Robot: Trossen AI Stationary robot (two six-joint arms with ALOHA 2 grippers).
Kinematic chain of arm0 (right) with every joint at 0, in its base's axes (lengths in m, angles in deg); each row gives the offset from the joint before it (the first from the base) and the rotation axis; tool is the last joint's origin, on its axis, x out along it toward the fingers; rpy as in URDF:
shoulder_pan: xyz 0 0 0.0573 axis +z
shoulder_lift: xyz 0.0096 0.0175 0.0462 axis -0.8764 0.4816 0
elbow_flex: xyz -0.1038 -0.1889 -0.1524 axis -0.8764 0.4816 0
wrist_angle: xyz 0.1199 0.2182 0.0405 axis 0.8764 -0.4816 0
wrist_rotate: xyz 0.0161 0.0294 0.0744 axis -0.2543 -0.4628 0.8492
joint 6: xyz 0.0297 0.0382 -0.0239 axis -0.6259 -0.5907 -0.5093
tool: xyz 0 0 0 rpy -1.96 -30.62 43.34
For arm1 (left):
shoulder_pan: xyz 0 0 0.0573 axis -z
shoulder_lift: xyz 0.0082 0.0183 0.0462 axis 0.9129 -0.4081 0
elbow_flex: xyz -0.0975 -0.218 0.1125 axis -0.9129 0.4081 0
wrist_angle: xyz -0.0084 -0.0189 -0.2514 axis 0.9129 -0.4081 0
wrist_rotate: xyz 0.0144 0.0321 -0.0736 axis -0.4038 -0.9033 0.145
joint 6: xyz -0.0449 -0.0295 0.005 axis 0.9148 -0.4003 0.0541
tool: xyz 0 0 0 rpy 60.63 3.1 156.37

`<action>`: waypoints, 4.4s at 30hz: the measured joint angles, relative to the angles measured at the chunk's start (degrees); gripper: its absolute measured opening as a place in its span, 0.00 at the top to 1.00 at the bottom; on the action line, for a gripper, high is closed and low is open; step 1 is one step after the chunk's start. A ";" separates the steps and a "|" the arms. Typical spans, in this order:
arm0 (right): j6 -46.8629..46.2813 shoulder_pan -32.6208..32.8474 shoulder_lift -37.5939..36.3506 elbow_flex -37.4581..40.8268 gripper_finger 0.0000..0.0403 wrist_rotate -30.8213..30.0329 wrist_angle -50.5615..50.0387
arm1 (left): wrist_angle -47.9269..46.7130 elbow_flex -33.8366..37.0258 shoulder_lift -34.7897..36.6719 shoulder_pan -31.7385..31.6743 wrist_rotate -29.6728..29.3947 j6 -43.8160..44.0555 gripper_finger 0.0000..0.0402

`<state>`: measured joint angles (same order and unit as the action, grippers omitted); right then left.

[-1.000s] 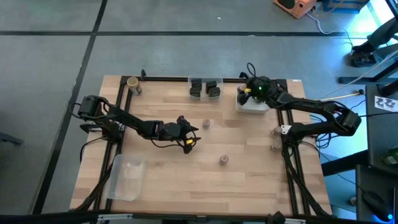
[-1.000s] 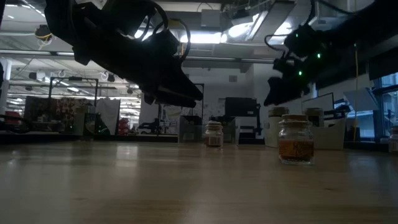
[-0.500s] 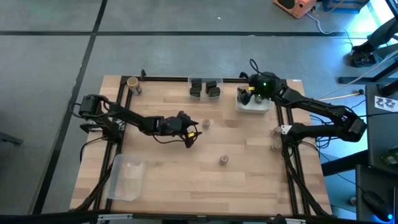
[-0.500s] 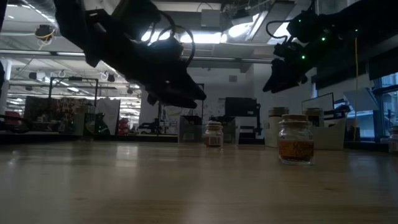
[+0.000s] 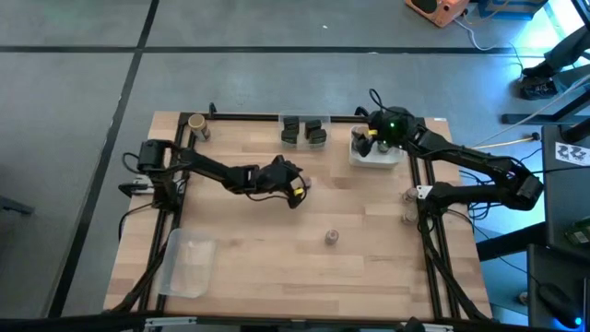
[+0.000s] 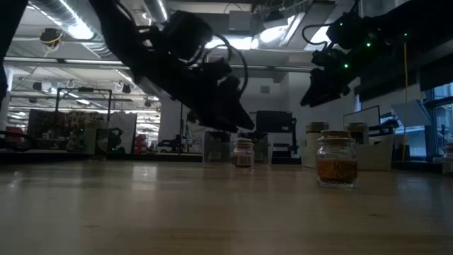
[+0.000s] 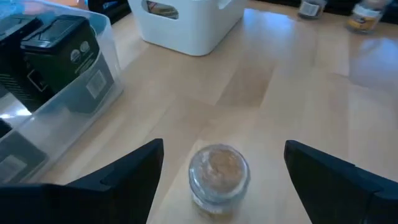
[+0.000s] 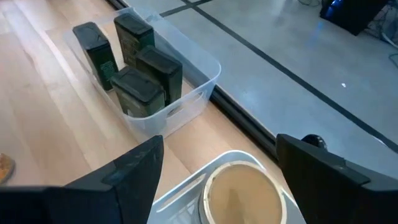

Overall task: Sort spices by type
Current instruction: Put the top left transparent seasoning bottle into the left transparent bin

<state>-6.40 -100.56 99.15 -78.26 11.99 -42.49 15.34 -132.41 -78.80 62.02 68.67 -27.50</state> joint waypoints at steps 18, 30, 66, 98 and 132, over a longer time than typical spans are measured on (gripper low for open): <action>1.02 -0.04 0.02 0.00 0.24 -0.05 -1.02 | 1.68 -1.18 -6.43 -1.08 0.02 -1.88 0.41; 1.00 0.00 0.04 0.00 0.24 -0.04 -2.34 | 3.32 -1.18 -6.71 -0.94 0.41 -4.19 0.61; -5.31 11.57 0.11 0.00 0.24 9.98 4.11 | -56.43 -1.35 38.20 31.40 -4.86 30.09 0.59; -8.88 25.97 11.28 0.00 0.24 5.02 19.76 | -83.98 -1.29 28.34 70.71 -13.93 88.56 0.60; -10.57 25.97 11.26 0.00 0.24 3.75 20.15 | -89.48 -1.11 15.19 74.46 -16.20 101.88 0.39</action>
<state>-16.97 -74.60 110.40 -78.26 15.74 -22.34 -74.14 -133.52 -63.61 136.48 52.48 74.39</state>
